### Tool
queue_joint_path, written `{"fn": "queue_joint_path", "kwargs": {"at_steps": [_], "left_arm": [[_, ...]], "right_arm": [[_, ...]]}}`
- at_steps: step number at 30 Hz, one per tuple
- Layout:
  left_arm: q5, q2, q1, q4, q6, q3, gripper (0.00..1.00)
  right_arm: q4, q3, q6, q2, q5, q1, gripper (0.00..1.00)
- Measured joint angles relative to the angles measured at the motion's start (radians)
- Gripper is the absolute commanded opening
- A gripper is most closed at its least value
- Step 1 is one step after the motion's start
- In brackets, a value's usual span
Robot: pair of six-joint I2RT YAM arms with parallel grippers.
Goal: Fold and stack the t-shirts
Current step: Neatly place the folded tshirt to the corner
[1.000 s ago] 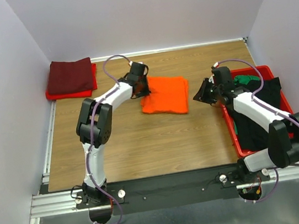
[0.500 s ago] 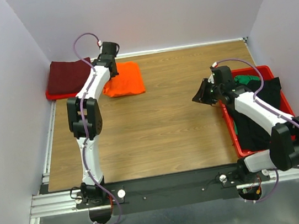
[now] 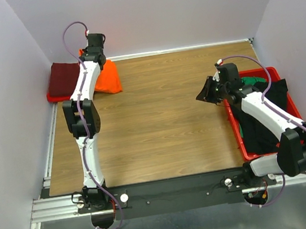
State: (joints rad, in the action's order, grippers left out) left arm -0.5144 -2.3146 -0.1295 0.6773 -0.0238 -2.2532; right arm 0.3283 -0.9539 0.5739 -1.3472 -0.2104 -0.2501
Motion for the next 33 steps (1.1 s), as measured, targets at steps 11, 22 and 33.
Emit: {"fn": "queue_joint_path", "kwargs": {"at_steps": [11,22,33], "left_arm": [[0.002,-0.001,0.034,0.006,0.085,-0.076,0.0],[-0.012,0.002,0.034,0.011,0.165,-0.131,0.0],[-0.012,0.011,0.034,0.013,0.192,-0.138,0.0]], "right_arm": [[0.027,-0.005,-0.009,-0.003,0.0,-0.016,0.28],[0.047,-0.031,-0.01,-0.039,0.001,-0.031,0.28],[0.067,-0.062,-0.01,-0.047,0.008,-0.053,0.28]]}}
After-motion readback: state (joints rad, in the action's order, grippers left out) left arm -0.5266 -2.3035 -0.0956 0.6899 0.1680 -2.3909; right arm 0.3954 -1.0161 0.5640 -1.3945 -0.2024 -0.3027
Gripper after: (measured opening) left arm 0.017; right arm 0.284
